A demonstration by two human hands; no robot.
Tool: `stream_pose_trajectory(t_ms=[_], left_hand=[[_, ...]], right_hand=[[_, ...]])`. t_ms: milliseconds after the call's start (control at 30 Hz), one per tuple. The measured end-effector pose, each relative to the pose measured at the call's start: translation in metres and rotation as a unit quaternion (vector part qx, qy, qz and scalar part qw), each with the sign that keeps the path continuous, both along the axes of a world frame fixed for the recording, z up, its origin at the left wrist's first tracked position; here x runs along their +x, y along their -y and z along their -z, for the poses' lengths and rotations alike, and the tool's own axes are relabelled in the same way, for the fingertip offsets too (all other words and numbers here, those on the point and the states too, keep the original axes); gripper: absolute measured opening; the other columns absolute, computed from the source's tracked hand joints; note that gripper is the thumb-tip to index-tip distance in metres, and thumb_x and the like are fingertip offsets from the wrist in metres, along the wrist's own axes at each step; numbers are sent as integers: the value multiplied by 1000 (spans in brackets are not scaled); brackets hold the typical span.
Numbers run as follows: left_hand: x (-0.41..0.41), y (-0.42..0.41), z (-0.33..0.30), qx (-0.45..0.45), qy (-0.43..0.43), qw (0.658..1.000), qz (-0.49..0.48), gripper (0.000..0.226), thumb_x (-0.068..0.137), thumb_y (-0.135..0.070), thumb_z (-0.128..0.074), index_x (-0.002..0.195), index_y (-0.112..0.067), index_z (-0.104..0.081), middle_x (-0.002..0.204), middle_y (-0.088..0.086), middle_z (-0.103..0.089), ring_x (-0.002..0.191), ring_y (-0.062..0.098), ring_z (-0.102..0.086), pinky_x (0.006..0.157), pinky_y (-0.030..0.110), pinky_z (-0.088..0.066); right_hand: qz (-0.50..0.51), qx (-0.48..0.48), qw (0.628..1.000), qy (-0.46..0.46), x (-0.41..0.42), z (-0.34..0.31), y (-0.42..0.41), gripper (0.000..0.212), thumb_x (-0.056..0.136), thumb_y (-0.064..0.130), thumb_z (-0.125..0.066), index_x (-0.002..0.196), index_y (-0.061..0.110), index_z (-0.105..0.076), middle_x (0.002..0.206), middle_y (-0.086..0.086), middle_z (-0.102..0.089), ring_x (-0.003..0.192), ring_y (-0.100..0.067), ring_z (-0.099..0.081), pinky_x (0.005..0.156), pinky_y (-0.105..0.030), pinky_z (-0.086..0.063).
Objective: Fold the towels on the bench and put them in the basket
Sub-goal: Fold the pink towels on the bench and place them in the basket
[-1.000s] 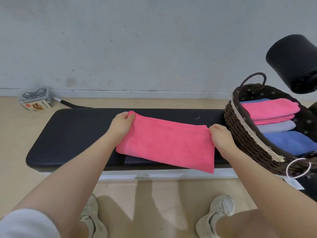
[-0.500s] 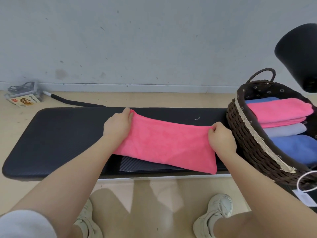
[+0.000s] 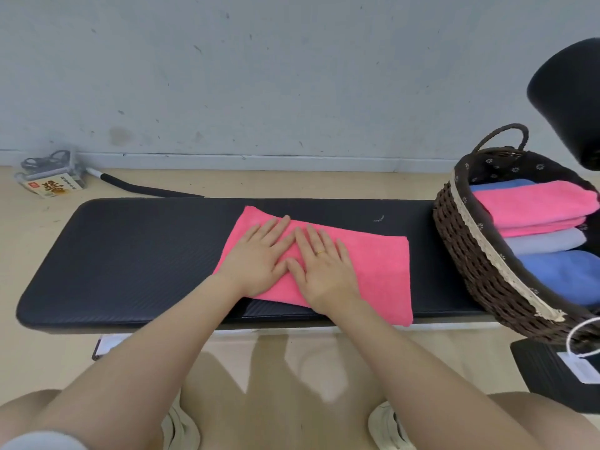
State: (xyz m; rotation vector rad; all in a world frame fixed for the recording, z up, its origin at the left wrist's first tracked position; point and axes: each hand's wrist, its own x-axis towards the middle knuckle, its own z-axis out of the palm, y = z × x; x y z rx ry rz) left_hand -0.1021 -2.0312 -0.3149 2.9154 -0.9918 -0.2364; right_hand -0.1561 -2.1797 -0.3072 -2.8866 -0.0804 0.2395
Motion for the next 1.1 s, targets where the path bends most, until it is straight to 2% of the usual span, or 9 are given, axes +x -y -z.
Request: stream_pose_trajectory(t_ms=[67, 133, 300, 467, 667, 800, 933, 1000, 1100], left_hand=[[3, -7, 2, 5, -1, 1000, -13, 104, 61, -80, 22, 149, -28, 2, 158, 0, 10, 146, 17, 5, 117, 33, 4], [6, -12, 1, 0, -11, 999, -38, 112, 54, -82, 28, 149, -27, 2, 158, 1, 10, 146, 17, 5, 117, 33, 4], [6, -12, -6, 2, -14, 997, -77, 102, 61, -76, 12, 149, -25, 3, 158, 1, 8, 146, 15, 5, 117, 32, 4], [-1, -11, -5, -16, -12, 993, -113, 107, 61, -81, 5, 150, -20, 2, 158, 3, 8, 146, 16, 6, 117, 32, 6], [-25, -16, -2, -34, 5, 975, -218, 93, 84, -74, -19, 150, -12, 1, 158, 8, 6, 146, 20, 6, 119, 35, 3], [-29, -16, -5, -17, 1, 971, -239, 93, 84, -72, -21, 149, -9, 3, 158, 10, 7, 146, 21, 9, 119, 35, 5], [-29, -10, -13, 5, 4, 973, -231, 98, 81, -76, -19, 149, -7, 2, 158, 12, 8, 146, 22, 8, 119, 37, 5], [-28, 0, -15, -14, 5, 983, -182, 99, 78, -78, -12, 149, -10, -2, 158, 9, 9, 146, 21, 8, 118, 37, 5], [-32, 28, -20, -44, -21, 996, -68, 85, 84, -70, -13, 150, -17, -6, 158, 3, 7, 146, 18, 5, 117, 35, 5]], right_hand=[[32, -30, 999, 0, -3, 5, 13, 62, 95, 57, -11, 150, 30, 2, 159, 5, 11, 146, -14, 10, 119, -38, 6], [76, -45, 996, -8, -10, 5, 32, 63, 95, 56, -14, 150, 30, 3, 159, 5, 12, 146, -15, 11, 119, -39, 6], [176, -59, 982, -14, -30, 1, 80, 63, 98, 50, -15, 151, 22, 2, 159, 3, 7, 147, -18, 5, 119, -43, -2], [143, -29, 989, 1, -22, 1, 92, 61, 100, 44, -18, 151, 16, 0, 160, -1, 5, 147, -20, 3, 120, -37, -4], [60, -71, 996, -4, 13, -5, 95, 57, 99, 46, -12, 151, 24, 0, 160, 0, 6, 147, -18, 5, 120, -39, -2], [116, -89, 989, -21, 3, -5, 99, 58, 99, 46, -10, 151, 22, 2, 160, 0, 5, 147, -20, 3, 119, -43, -6], [189, -114, 974, -50, -32, -8, 102, 62, 100, 44, -16, 150, 10, -6, 159, -5, -3, 147, -21, -5, 117, -44, -15], [201, -107, 973, -42, -40, -15, 99, 60, 100, 42, -25, 146, 6, -18, 155, -11, -18, 141, -27, -20, 109, -44, -28], [247, 61, 967, 25, -32, -26, 93, 59, 97, 33, -42, 144, 6, -20, 139, -16, -41, 124, -33, -42, 92, -42, -41]])
